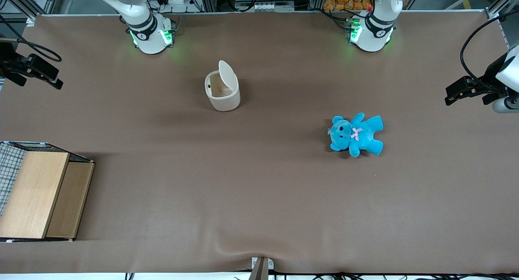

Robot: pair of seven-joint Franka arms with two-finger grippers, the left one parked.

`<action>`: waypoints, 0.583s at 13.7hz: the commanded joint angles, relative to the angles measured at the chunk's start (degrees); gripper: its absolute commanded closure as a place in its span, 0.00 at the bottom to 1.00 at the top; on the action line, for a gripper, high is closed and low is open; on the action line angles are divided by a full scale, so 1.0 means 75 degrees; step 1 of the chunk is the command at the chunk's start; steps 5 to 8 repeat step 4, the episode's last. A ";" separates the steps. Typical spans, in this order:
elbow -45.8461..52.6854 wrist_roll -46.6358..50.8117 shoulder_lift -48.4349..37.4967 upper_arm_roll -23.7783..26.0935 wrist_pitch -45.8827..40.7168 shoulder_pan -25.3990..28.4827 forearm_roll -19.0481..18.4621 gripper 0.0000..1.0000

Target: Open trash can with right arm

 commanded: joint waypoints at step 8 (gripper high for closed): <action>0.0014 -0.0074 0.0045 0.0095 0.0028 -0.0107 -0.0086 0.00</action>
